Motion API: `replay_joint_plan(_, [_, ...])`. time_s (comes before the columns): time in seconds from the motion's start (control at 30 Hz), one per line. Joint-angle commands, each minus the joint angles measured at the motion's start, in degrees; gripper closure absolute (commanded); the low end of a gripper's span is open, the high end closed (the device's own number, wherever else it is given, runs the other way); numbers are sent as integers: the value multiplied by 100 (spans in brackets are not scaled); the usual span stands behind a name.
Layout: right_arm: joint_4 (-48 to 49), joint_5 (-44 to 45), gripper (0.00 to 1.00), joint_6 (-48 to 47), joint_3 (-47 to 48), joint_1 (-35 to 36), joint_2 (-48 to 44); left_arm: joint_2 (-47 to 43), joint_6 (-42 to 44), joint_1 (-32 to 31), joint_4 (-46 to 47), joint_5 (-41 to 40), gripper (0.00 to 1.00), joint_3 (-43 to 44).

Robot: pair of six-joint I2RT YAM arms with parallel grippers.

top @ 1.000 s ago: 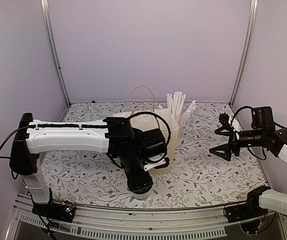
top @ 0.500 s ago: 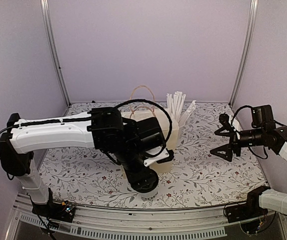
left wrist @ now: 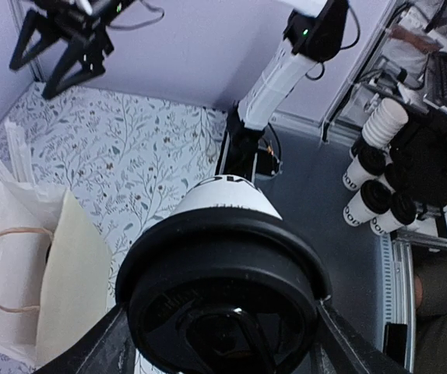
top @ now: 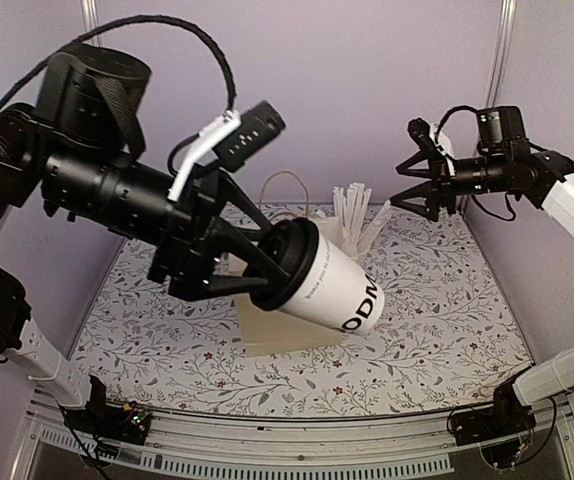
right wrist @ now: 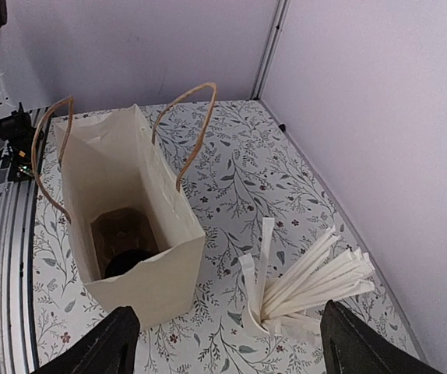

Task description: Pack the takeout coffee

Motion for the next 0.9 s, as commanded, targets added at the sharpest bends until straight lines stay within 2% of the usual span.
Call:
replay_joint_plan(0.0, [-194, 55, 17, 214, 910, 782, 1002, -499, -107, 6, -97, -692, 42, 412])
replay_joint_plan(0.3, [-644, -102, 17, 216, 3271, 1488, 3376, -1458, -166, 210, 227, -2639, 40, 116])
replay_joint_plan(0.4, [-771, -168, 20, 253, 3823, 1642, 3976, -1721, -204, 322, 256, -3179, 41, -40])
replay_joint_plan(0.47, [-843, -249, 31, 264, 4043, 1729, 4216, -1856, -238, 373, 202, -3433, 43, -129])
replay_joint_plan(0.63, [-892, -446, 78, 329, 4031, 1837, 4221, -1952, -250, 487, 39, -3623, 45, -339])
replay_joint_plan(0.7, [-890, -453, 92, 343, 3852, 1884, 4053, -1850, -162, 577, -81, -3549, 46, -350])
replay_joint_plan(0.77, [-884, -417, 100, 330, 3618, 1949, 3768, -1609, -36, 758, -304, -3324, 46, -282])
replay_joint_plan(0.87, [-959, -358, 100, 281, 3268, 2089, 3396, -1112, 184, 1053, -769, -2897, 48, -169])
